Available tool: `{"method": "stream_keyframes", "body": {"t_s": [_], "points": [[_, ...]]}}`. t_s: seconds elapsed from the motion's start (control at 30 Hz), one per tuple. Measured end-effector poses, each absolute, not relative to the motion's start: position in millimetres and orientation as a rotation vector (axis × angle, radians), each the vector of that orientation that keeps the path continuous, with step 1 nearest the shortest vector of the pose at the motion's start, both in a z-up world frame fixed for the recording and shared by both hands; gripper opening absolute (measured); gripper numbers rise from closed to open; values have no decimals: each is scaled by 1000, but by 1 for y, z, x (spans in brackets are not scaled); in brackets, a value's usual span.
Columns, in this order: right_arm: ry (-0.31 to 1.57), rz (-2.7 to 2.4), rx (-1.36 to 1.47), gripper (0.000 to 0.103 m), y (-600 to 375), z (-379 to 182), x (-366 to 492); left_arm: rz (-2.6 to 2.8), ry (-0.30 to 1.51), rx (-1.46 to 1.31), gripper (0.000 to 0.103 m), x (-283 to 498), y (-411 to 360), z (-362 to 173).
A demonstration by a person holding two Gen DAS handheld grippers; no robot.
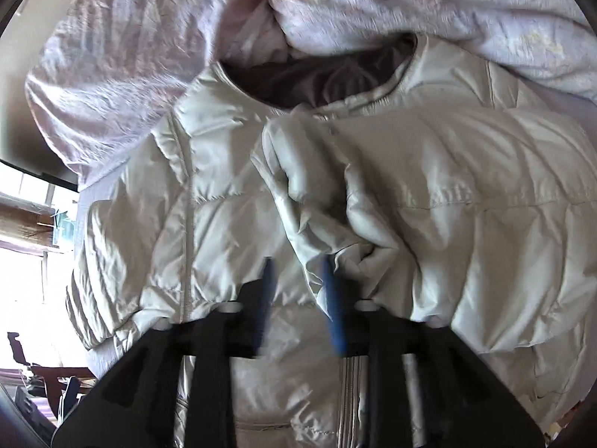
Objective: Fold large clothes
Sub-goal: 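Release the sleeve on the jacket body and open the right gripper, then grasp the other sleeve cuff with the left gripper and fold it inward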
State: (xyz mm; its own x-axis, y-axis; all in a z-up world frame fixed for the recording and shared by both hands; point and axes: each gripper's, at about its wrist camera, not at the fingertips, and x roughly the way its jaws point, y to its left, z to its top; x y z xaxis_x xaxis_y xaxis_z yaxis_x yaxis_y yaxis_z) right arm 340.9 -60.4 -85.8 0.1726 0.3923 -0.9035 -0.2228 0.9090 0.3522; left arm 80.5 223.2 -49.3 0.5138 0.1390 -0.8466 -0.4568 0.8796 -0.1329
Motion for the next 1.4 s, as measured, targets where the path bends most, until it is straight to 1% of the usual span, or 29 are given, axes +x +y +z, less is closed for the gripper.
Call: {"method": "stream_keyframes", "body": {"t_s": [0.03,0.17,0.23,0.43,0.77,1.03,1.4], "points": [[1305,442,147,51,-61,-78,342,370,971,-361,101,80,224,-50],[1225,402,200,52,-81,-59,353,388,974,-355,101,82,231,-51],[1208,350,228,52,-91,-61,362,403,970,-358,101,82,236,-51],[1306,248,197,52,-100,-104,369,446,970,-370,101,80,254,-54],[1369,276,41,52,-37,-134,348,525,974,-366,101,81,285,-56],[1387,237,-11,53,-24,-139,349,582,977,-402,101,81,323,-61],[1399,261,-22,53,-23,-142,346,712,1004,-459,101,56,413,-91]]}}
